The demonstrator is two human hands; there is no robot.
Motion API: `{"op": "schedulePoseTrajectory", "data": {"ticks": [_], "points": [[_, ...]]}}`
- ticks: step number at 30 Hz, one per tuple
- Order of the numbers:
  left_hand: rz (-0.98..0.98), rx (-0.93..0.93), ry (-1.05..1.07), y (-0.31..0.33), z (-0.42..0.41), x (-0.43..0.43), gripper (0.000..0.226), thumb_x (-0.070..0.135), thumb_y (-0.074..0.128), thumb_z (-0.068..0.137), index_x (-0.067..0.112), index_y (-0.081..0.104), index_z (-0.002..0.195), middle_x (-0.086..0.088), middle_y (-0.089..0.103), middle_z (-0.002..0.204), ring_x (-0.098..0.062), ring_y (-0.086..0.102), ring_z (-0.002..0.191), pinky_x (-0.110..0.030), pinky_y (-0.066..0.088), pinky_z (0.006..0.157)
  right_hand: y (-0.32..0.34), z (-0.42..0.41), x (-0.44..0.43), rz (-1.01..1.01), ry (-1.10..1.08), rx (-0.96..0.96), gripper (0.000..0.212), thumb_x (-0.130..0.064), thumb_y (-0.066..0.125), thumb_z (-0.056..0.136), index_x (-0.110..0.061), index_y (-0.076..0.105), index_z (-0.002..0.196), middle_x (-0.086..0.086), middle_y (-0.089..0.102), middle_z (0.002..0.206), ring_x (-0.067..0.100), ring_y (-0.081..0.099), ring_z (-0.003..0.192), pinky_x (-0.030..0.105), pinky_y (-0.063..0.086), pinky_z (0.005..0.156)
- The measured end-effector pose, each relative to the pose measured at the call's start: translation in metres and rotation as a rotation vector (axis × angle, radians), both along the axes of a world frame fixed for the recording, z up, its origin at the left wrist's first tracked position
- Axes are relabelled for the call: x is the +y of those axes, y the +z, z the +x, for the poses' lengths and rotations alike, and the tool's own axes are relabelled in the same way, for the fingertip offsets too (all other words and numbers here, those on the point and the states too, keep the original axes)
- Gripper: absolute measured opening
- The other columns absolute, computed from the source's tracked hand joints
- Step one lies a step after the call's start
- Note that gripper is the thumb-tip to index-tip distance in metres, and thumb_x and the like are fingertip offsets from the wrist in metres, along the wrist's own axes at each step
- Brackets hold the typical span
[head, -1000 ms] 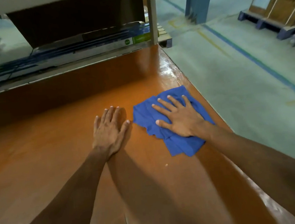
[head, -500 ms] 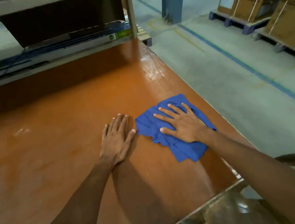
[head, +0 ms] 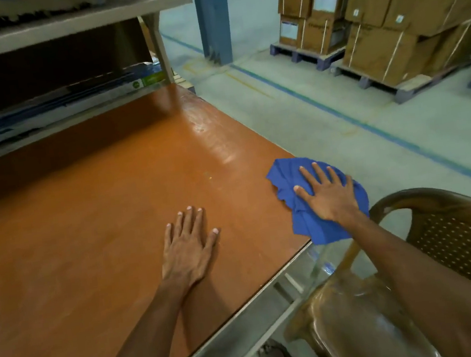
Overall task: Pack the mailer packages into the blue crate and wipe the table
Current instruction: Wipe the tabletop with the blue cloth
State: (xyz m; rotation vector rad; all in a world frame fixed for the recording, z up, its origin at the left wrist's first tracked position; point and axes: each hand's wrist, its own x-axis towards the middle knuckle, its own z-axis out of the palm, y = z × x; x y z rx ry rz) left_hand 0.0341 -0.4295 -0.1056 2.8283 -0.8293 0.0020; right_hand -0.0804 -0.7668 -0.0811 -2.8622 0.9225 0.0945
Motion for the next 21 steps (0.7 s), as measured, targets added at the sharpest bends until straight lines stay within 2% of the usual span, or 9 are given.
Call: {"op": "schedulePoseTrajectory", "data": {"ticks": [4,7,10,13,14,18,19,21], "points": [[-0.001,0.092,-0.003,0.003,-0.005,0.003,0.07,0.067,0.016,0.097,0.033,0.008,0.157,0.007,0.001,0.166,-0.016,-0.002,0.153,-0.043,-0.001,0.123,0.001,-0.022,0.081,0.015,0.148,-0.011,0.071,-0.077,0.006,0.089,-0.048,-0.01,0.152,-0.011,-0.012,0.164,0.024,-0.012,0.151,0.057,-0.01,0.118],[-0.176,0.187,0.019,0.011,-0.013,0.002,0.063,0.061,0.022,0.1,0.034,0.015,0.156,0.009,0.008,0.165,-0.014,0.004,0.152,-0.044,0.001,0.122,0.002,-0.033,0.158,0.031,0.317,-0.019,0.069,-0.075,0.009,0.091,-0.047,-0.01,0.152,-0.012,-0.015,0.163,0.022,-0.018,0.15,0.057,-0.013,0.117],[-0.287,0.179,-0.022,0.021,-0.027,-0.002,0.057,0.053,0.027,0.103,0.031,0.023,0.155,0.007,0.018,0.164,-0.014,0.011,0.151,-0.043,0.005,0.121,0.007,-0.036,0.196,0.076,0.392,-0.002,0.066,-0.073,0.006,0.092,-0.047,-0.002,0.153,-0.013,-0.012,0.164,0.019,-0.018,0.15,0.056,-0.016,0.116],[-0.225,0.189,-0.147,0.024,-0.037,-0.002,0.064,0.06,0.029,0.099,0.031,0.021,0.155,0.008,0.018,0.163,-0.013,0.008,0.152,-0.043,0.004,0.122,0.025,-0.035,0.173,-0.02,0.385,-0.165,0.066,-0.07,0.009,0.093,-0.044,0.012,0.154,-0.007,0.001,0.165,0.019,-0.007,0.152,0.055,-0.011,0.118],[-0.19,0.203,-0.179,0.024,-0.04,-0.002,0.067,0.063,0.032,0.098,0.032,0.018,0.156,0.008,0.016,0.163,-0.014,0.006,0.152,-0.044,0.003,0.122,0.031,-0.033,0.158,-0.068,0.407,-0.164,0.067,-0.07,0.013,0.092,-0.044,0.012,0.154,-0.005,0.002,0.166,0.02,-0.007,0.152,0.054,-0.008,0.119],[-0.046,0.196,-0.245,0.025,-0.038,-0.011,0.08,0.07,0.041,0.091,0.034,0.013,0.157,0.002,0.018,0.162,-0.019,0.007,0.152,-0.047,0.003,0.122,0.042,-0.032,0.107,0.016,0.447,0.127,0.073,-0.073,0.038,0.087,-0.057,0.004,0.149,-0.004,-0.003,0.166,0.021,-0.015,0.151,0.055,-0.011,0.118],[-0.04,0.196,-0.245,0.027,-0.035,-0.014,0.081,0.068,0.044,0.09,0.032,0.015,0.156,0.001,0.024,0.159,-0.021,0.013,0.15,-0.047,0.004,0.121,0.042,-0.033,0.103,0.028,0.47,0.168,0.071,-0.074,0.038,0.088,-0.058,0.005,0.148,-0.004,0.001,0.166,0.019,-0.014,0.151,0.055,-0.012,0.117],[-0.048,0.167,-0.262,0.035,-0.032,-0.02,0.079,0.064,0.052,0.088,0.031,0.025,0.154,0.0,0.038,0.149,-0.024,0.03,0.142,-0.045,0.01,0.119,0.04,-0.036,0.101,-0.009,0.523,0.124,0.065,-0.07,0.038,0.091,-0.055,0.013,0.149,-0.002,0.015,0.164,0.018,-0.003,0.152,0.055,-0.013,0.117]]}}
